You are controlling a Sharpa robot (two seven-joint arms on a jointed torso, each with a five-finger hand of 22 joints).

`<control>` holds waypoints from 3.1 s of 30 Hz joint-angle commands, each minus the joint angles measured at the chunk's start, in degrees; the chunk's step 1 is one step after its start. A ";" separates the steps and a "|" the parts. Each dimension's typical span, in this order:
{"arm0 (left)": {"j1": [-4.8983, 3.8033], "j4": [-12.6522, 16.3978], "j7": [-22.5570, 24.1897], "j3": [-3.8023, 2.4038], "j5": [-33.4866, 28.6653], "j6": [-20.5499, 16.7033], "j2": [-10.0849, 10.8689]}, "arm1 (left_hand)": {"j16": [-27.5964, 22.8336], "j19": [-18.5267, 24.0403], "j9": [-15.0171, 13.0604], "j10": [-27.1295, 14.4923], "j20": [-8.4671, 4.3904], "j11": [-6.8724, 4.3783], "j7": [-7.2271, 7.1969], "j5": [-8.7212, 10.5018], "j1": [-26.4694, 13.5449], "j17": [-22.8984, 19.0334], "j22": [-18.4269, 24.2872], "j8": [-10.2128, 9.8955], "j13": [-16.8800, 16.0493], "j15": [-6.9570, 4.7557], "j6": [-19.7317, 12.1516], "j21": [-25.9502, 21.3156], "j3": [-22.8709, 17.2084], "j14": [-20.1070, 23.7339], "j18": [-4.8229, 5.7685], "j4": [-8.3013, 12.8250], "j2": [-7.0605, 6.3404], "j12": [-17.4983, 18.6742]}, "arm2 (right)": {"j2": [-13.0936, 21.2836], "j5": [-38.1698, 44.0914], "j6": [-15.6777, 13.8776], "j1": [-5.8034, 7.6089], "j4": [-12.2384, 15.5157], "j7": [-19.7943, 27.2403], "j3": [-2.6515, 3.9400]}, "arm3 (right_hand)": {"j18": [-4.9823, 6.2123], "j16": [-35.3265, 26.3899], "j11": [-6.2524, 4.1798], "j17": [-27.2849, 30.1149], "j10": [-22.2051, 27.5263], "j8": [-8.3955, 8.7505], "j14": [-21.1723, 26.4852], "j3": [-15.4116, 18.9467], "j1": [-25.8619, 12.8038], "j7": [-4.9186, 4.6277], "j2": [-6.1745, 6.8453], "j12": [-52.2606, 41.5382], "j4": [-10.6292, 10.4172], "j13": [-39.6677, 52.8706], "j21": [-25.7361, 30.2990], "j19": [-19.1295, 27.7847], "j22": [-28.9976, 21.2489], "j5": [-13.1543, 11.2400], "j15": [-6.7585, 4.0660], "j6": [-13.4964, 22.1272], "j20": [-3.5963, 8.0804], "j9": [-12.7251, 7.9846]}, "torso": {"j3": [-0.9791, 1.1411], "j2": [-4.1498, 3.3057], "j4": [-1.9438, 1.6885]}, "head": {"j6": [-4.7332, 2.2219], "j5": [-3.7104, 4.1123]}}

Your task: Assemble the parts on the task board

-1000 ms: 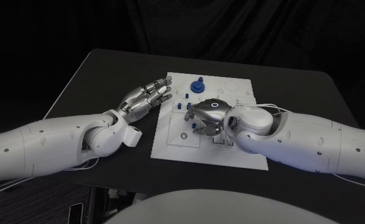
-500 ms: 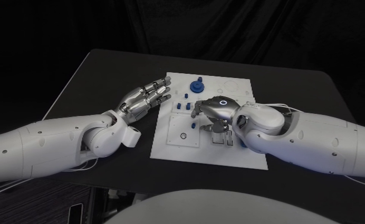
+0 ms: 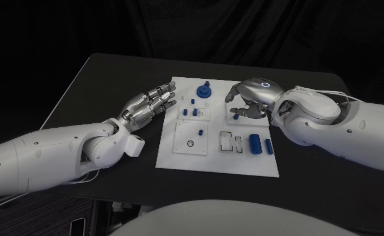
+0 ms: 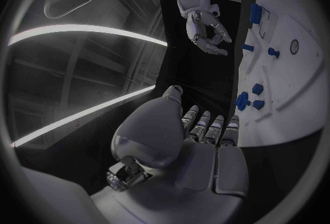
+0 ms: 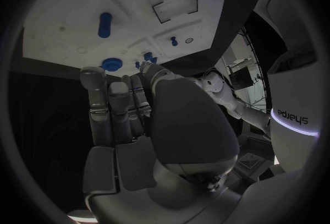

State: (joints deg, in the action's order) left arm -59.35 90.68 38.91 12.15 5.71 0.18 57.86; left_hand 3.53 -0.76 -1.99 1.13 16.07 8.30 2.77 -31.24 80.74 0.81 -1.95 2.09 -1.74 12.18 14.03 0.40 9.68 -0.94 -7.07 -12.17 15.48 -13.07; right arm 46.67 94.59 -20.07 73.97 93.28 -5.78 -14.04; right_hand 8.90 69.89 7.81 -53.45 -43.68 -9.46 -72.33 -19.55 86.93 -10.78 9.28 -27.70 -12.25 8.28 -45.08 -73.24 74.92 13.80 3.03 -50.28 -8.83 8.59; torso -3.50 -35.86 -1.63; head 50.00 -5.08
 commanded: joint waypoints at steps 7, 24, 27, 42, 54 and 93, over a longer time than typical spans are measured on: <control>0.23 0.23 5.82 -0.05 -0.26 0.38 0.10 | 0.27 0.00 -0.08 0.06 0.22 0.23 -0.23 -0.35 0.17 0.07 -0.06 0.38 -0.06 0.19 0.31 0.21 -0.44 0.01 -0.92 0.03 0.22 -0.23 | 1.02 -1.41 -0.16 -2.33 -2.74 -2.71 -0.17 | -0.98 -0.59 -0.11 0.03 -1.30 1.94 -0.79 3.53 -3.04 1.02 0.45 2.57 -2.90 -1.13 0.43 -0.61 4.39 -6.95 0.04 0.20 0.00 -1.29 | -0.07 0.39 0.22 | 0.00 0.31; 0.40 0.15 5.73 -0.05 -0.26 0.68 -0.15 | 0.30 -0.02 -0.06 0.07 0.23 0.31 -0.29 -0.37 0.17 0.08 -0.11 0.37 -0.05 0.19 0.24 0.22 -0.56 0.01 -0.93 0.03 0.32 -0.23 | -2.06 -1.44 -0.50 -4.86 -7.57 -1.40 -0.17 | -0.89 -1.48 -0.36 0.68 -3.03 3.46 -0.70 4.92 -0.71 1.35 -0.48 3.17 -2.87 -1.16 1.48 -0.85 4.27 -5.49 -0.22 1.52 0.22 -2.37 | -0.03 0.17 0.19 | 0.00 0.75; 0.42 0.15 5.70 -0.05 -0.26 0.72 -0.16 | 0.31 -0.02 -0.05 0.07 0.24 0.33 -0.30 -0.39 0.19 0.08 -0.10 0.36 -0.06 0.19 0.20 0.22 -0.60 0.01 -0.94 0.05 0.35 -0.25 | -2.57 -1.44 -0.66 -5.12 -8.24 -1.08 -0.17 | -0.90 -1.58 -0.36 0.70 -3.17 3.77 -0.69 4.77 -0.27 1.56 -0.60 3.38 -2.63 -1.23 1.58 -0.87 4.28 -4.73 -0.23 1.96 0.26 -2.59 | 0.00 0.19 0.23 | 0.00 0.64; 0.57 -0.03 5.51 -0.05 -0.26 0.76 -0.19 | 0.34 -0.02 -0.04 0.07 0.26 0.44 -0.34 -0.47 0.35 0.08 -0.08 0.36 -0.06 0.20 0.20 0.22 -0.89 0.02 -0.96 0.23 0.45 -0.29 | -4.03 -3.50 -1.83 -6.46 -10.77 0.53 -0.15 | -1.01 -1.67 -1.36 0.19 -8.83 1.11 -1.03 0.96 3.10 1.46 -1.49 4.69 -1.03 -1.87 1.05 -1.43 4.72 0.85 -1.26 -3.52 1.16 -1.85 | -0.03 0.22 0.17 | 0.00 0.74; 0.75 -0.25 5.33 -0.05 -0.26 0.95 -0.31 | 0.31 -0.02 -0.04 0.07 0.27 0.47 -0.32 -0.48 0.40 0.07 -0.08 0.36 -0.06 0.20 0.21 0.22 -0.98 0.03 -0.97 0.28 0.48 -0.30 | -3.65 -3.77 -5.70 -6.57 -10.08 1.49 -0.14 | -1.45 -1.28 -3.38 -0.92 -16.20 -2.85 -2.38 -0.56 2.69 3.04 -1.36 4.73 0.45 -1.31 -2.34 -2.70 5.36 0.05 -2.82 -10.21 2.62 1.99 | -0.02 0.25 0.21 | 0.00 0.53; 1.13 -0.39 4.50 -0.05 -0.26 1.32 -0.41 | 0.46 -0.07 -0.01 0.06 0.36 0.56 -0.12 -0.63 1.19 0.08 -0.08 0.37 -0.06 0.26 0.19 0.23 -2.44 0.06 -1.01 1.47 0.56 -0.38 | -4.58 -3.79 -0.65 -6.58 -10.78 -1.21 -0.13 | -0.35 -4.95 0.04 3.32 -4.44 3.72 2.32 0.19 1.49 0.40 0.53 7.54 0.28 -0.07 6.33 1.89 3.60 -2.45 0.03 1.87 0.24 1.60 | -0.04 0.24 0.19 | 0.00 0.54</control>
State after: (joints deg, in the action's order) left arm -58.30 90.20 38.91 12.14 5.71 0.76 57.54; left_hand 3.75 -0.76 -1.97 1.28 16.07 8.45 2.77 -31.67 81.42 0.79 -1.96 2.09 -1.71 12.18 14.03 0.40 7.63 -0.94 -7.08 -10.75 16.16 -13.25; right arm 42.07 90.67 -21.34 67.51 82.49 -5.91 -14.20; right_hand 8.01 64.99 7.99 -50.04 -48.50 -5.81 -70.36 -19.53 88.35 -10.36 9.81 -19.79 -12.09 8.12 -38.92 -71.76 74.91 11.50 2.92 -48.41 -8.40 10.19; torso -3.55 -35.61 -1.44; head 50.00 -4.54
